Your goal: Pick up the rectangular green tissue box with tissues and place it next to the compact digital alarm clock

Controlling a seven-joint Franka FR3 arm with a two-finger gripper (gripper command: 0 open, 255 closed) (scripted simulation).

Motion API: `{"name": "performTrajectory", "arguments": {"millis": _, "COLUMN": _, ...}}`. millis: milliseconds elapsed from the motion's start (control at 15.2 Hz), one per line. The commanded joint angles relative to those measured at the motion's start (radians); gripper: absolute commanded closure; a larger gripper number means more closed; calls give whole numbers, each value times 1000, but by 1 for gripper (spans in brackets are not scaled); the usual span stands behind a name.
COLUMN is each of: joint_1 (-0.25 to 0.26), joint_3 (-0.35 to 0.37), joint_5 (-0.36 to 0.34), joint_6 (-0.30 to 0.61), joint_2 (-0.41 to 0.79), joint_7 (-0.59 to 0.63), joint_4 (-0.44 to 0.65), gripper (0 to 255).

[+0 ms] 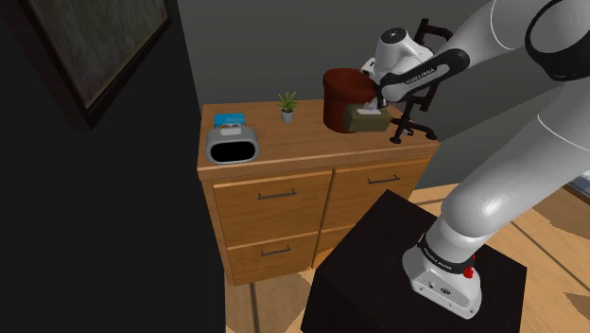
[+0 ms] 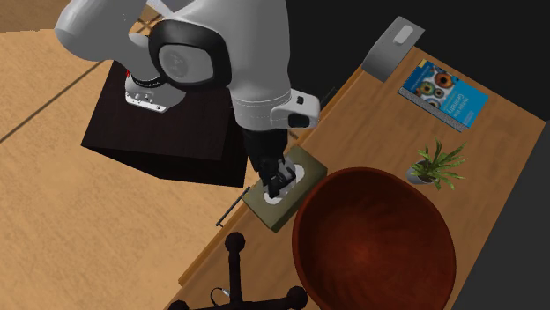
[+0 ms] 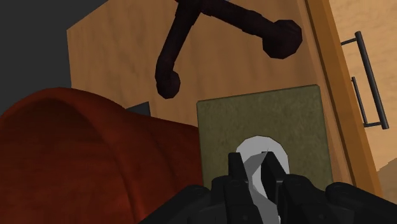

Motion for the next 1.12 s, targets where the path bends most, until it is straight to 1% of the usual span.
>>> {"name": "performTrajectory", "arguments": {"millis": 0, "joint_1": 5, "joint_3": 3, "joint_5": 16, "joint_6": -25, "joint_2": -16, "joint_7": -19, "joint_4": 11, "gripper": 255}}
{"name": "performTrajectory", "arguments": {"millis": 1056, "joint_1": 34, "joint_3": 18, "joint_5": 114, "joint_6": -215, "joint_2": -103, "joint_7": -150, "joint_4": 133, "gripper": 255}}
